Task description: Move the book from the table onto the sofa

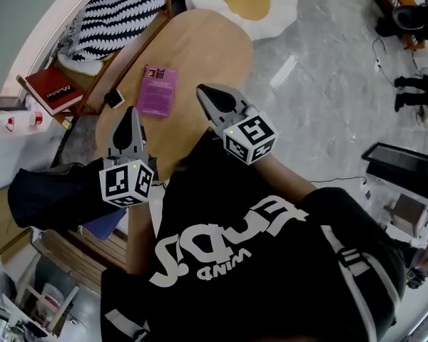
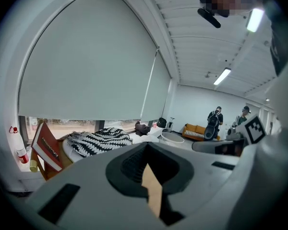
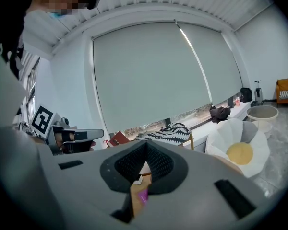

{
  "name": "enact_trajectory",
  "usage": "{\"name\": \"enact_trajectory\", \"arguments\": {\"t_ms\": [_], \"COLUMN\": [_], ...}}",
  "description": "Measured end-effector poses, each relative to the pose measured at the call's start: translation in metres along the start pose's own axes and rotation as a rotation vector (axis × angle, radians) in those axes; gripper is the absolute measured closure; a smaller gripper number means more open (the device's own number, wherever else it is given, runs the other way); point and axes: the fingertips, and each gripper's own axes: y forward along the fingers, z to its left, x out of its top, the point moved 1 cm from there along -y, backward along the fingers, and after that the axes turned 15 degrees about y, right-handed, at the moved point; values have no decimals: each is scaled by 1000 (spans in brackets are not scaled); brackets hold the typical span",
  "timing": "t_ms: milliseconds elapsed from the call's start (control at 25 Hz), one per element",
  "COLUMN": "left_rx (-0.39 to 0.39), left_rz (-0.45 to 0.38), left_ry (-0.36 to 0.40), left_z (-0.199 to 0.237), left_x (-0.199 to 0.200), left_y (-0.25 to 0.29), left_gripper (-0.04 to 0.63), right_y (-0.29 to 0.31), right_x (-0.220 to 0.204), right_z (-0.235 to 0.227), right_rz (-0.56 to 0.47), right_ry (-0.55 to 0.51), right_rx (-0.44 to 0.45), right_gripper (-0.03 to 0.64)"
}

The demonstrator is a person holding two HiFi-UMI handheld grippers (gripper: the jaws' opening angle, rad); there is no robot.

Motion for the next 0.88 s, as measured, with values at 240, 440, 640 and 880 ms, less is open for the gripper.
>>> {"name": "enact_trajectory", "arguments": {"t_ms": [240, 440, 640, 880], "left_rx": [7, 19, 41, 57], "left_rz": [12, 7, 27, 55], "left_ry": [-17, -40, -46, -64], "left_z": [5, 13, 24, 36], "left_x": [-7, -13, -29, -55], "left_y": [12, 29, 43, 56], "left_gripper": [591, 591, 591, 591], "right_y": [16, 39, 59, 77], "right_x": [-3, -4, -14, -32], "right_z": [-10, -17, -28, -42], "right_rz": [23, 49, 71, 108], "right_ry": [12, 14, -2, -32], "right_rx": [13, 54, 37, 31], "right_gripper": [617, 617, 617, 617]}}
